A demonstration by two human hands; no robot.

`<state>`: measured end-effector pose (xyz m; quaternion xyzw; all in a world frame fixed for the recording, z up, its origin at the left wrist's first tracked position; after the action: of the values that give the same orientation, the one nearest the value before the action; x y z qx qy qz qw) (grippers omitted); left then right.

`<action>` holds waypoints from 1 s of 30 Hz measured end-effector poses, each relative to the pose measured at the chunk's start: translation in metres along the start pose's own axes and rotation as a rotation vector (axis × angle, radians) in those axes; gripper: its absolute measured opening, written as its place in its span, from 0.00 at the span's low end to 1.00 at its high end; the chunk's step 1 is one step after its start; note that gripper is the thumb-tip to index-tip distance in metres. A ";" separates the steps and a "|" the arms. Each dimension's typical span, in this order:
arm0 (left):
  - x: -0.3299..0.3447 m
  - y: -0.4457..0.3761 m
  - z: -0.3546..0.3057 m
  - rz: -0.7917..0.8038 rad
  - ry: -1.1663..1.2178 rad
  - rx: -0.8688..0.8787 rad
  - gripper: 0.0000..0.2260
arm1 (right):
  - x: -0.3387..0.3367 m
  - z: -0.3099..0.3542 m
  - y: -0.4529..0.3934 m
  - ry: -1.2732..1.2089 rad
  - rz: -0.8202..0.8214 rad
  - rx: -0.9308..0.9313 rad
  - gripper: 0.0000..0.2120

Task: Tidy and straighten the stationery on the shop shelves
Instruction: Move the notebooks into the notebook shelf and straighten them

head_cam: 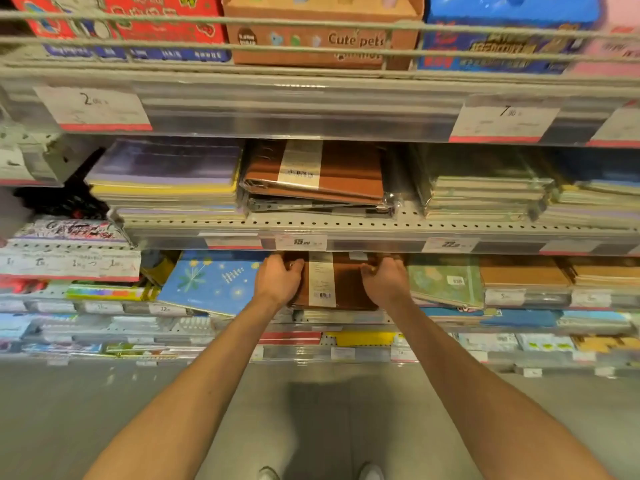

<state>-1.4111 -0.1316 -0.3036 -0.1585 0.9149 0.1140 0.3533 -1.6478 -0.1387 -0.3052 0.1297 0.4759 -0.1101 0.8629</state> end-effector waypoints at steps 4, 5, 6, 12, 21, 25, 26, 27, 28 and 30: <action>0.005 -0.007 0.001 0.007 0.075 -0.109 0.13 | 0.003 0.000 -0.012 -0.021 0.033 0.068 0.20; 0.006 -0.008 0.002 0.006 0.081 -0.113 0.12 | 0.005 -0.001 -0.014 -0.035 0.038 0.080 0.19; 0.007 -0.009 0.001 0.004 0.080 -0.114 0.11 | 0.004 0.000 -0.014 -0.033 0.039 0.086 0.19; 0.008 -0.004 0.003 -0.022 0.116 -0.157 0.09 | 0.010 -0.002 -0.016 -0.206 0.046 0.151 0.18; 0.001 0.029 0.013 -0.025 0.201 -0.108 0.19 | 0.001 -0.020 0.008 -0.579 0.002 0.189 0.07; -0.004 0.056 0.016 -0.016 0.233 -0.144 0.28 | -0.007 -0.029 0.019 -0.631 0.054 0.123 0.08; -0.006 0.064 0.015 -0.015 0.242 -0.156 0.29 | -0.006 -0.034 0.020 -0.615 0.075 0.100 0.07; -0.009 0.072 0.015 -0.016 0.260 -0.172 0.28 | -0.006 -0.036 0.024 -0.605 0.091 0.073 0.08; -0.011 0.081 0.013 -0.013 0.278 -0.179 0.26 | -0.006 -0.039 0.029 -0.594 0.105 0.054 0.11; -0.015 0.099 0.010 -0.003 0.306 -0.172 0.15 | -0.009 -0.045 0.041 -0.578 0.117 0.032 0.13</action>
<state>-1.4308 -0.0332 -0.2910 -0.2048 0.9447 0.1659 0.1950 -1.6753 -0.0844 -0.3162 0.1338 0.2000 -0.1000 0.9654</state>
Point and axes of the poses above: each hand's wrist, its own y-axis away from the middle knuckle, its own x-axis out of the palm, z = x × y, the point moved 6 cm from there along -y, towards the middle knuckle, and after that the axes turned 8 degrees about -z, right-handed, at the moved point
